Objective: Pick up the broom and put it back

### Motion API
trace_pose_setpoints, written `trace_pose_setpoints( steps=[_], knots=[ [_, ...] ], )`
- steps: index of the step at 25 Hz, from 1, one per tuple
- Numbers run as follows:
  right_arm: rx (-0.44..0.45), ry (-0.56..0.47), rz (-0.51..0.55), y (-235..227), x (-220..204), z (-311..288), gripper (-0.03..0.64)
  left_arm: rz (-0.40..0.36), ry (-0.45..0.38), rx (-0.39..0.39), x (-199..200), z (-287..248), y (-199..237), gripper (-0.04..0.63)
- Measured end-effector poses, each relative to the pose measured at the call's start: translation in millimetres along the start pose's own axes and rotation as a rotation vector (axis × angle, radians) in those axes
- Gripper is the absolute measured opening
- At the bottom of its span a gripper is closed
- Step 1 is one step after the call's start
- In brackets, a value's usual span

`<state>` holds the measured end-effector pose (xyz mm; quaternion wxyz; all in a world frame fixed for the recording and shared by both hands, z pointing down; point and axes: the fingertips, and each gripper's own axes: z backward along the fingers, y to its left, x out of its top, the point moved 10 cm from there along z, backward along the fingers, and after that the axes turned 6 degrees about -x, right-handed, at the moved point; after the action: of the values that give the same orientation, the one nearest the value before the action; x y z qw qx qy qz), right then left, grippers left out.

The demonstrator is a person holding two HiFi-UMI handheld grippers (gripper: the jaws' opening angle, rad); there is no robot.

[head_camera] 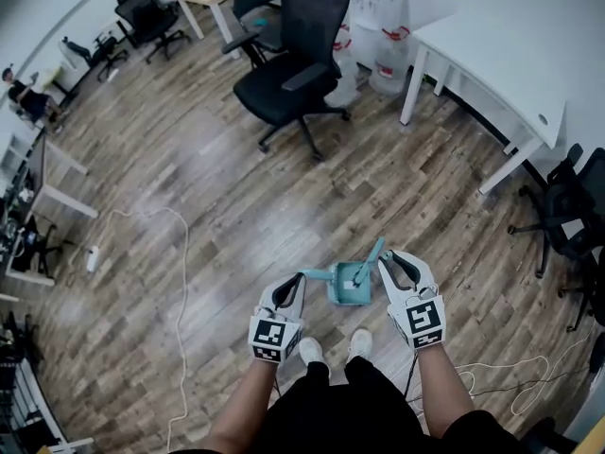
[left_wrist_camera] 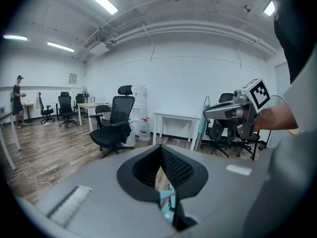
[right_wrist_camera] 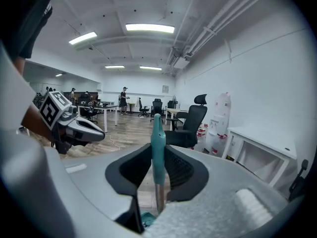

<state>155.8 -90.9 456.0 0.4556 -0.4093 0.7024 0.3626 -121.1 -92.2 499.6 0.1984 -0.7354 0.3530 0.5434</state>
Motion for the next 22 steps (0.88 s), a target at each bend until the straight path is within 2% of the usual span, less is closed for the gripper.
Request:
trace_pose_setpoints(
  steps=[3,7,15,22],
  knots=[
    [0.006,-0.045,0.021,-2.2,25.8,3.9,0.089,0.01,-0.043,-0.011,22.4,-2.4,-0.3,0.017],
    [-0.006,-0.085,0.035,-7.3,51.4,7.3,0.089,-0.025,-0.118,-0.02,42.8,-9.0,1.8,0.017],
    [-0.058,-0.191,0.015,-9.5,92.6,20.2,0.089,-0.096,-0.208,-0.032,85.0,-0.7,7.1,0.017],
    [-0.081,-0.333,0.02,-14.4,123.8,38.9,0.091,-0.127,-0.278,-0.047,108.4,8.2,0.8,0.017]
  ],
)
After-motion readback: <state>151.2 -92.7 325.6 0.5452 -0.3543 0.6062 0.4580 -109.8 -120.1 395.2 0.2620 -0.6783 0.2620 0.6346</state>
